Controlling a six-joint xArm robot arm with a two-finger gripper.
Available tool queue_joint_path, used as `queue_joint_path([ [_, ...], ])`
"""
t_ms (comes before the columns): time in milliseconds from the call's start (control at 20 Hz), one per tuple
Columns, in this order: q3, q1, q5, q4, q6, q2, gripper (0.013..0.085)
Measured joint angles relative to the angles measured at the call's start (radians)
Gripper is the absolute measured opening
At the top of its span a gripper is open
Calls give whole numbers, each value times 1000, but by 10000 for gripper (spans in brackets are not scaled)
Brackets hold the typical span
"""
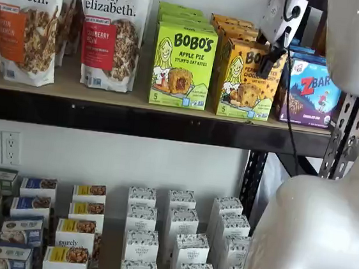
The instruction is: Pick up the orange box on the top shelf, the fifth box from the left
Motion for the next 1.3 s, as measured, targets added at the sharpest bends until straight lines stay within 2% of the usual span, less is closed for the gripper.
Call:
queue_joint_path([
  [300, -7, 4, 7, -8, 4, 4, 530],
  [750, -4, 1, 2, 6, 3, 2, 530],
  [900, 3, -3, -7, 18, 0, -3, 450],
  [1050, 1, -5, -6, 23, -1, -3, 410],
  [1150, -1, -6, -4, 25, -2, -2, 330],
  [1300, -3, -7, -2, 26, -1, -2, 290],
])
